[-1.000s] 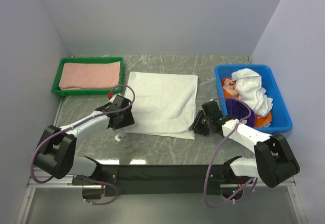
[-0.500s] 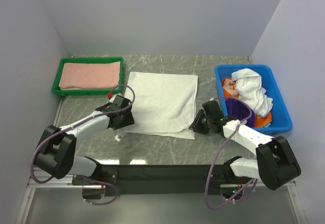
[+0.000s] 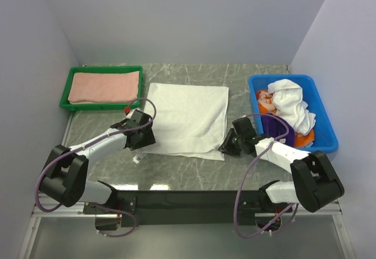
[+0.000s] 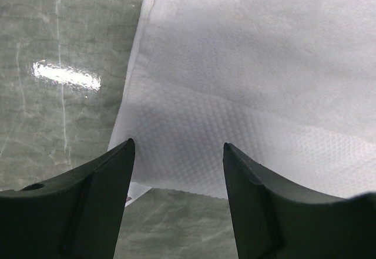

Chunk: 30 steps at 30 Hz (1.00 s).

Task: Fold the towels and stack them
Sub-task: Fold the towel

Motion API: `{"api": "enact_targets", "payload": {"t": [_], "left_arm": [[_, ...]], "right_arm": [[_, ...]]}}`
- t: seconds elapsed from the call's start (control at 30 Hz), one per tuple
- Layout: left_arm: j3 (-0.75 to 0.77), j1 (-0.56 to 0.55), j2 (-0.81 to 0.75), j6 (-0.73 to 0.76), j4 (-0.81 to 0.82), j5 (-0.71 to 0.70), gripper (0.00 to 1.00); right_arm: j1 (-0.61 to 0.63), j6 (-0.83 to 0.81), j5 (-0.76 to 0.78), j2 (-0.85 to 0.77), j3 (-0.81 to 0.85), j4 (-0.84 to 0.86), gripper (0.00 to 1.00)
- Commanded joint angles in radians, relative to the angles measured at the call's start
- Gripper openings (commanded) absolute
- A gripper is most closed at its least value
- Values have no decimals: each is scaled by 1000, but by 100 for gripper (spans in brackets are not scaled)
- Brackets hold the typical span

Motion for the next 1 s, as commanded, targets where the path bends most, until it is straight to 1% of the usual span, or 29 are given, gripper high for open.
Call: {"api": "enact_targets", "payload": {"t": [0.0, 0.03, 0.1, 0.13, 0.23, 0.5, 0.73, 0.87, 0.97], "left_arm": [[-13, -6, -21, -10, -10, -16, 67], [-13, -4, -21, -10, -10, -16, 68], [-13, -4, -22, -10, -10, -16, 67], [-14, -4, -22, -10, -8, -16, 67], [-13, -6, -18, -10, -7, -14, 67], [-13, -6, -14, -16, -14, -30, 68], [-9, -4, 4, -31, -37, -50, 67], [-10, -4, 10, -33, -33, -50, 67], [-5, -4, 12, -34, -42, -54, 67]], "right_arm": [[8, -1, 25, 3, 1, -1, 25], [9, -9, 29, -12, 5, -9, 19], [8, -15, 49, -27, 20, -32, 12], [9, -24, 55, -41, 28, -55, 6], [8, -43, 74, -60, 54, -96, 0], [9, -69, 65, -109, 100, -202, 0], [9, -106, 49, -182, 125, -343, 0], [8, -118, 52, -169, 126, -360, 0], [17, -97, -6, -167, 108, -339, 0]]}}
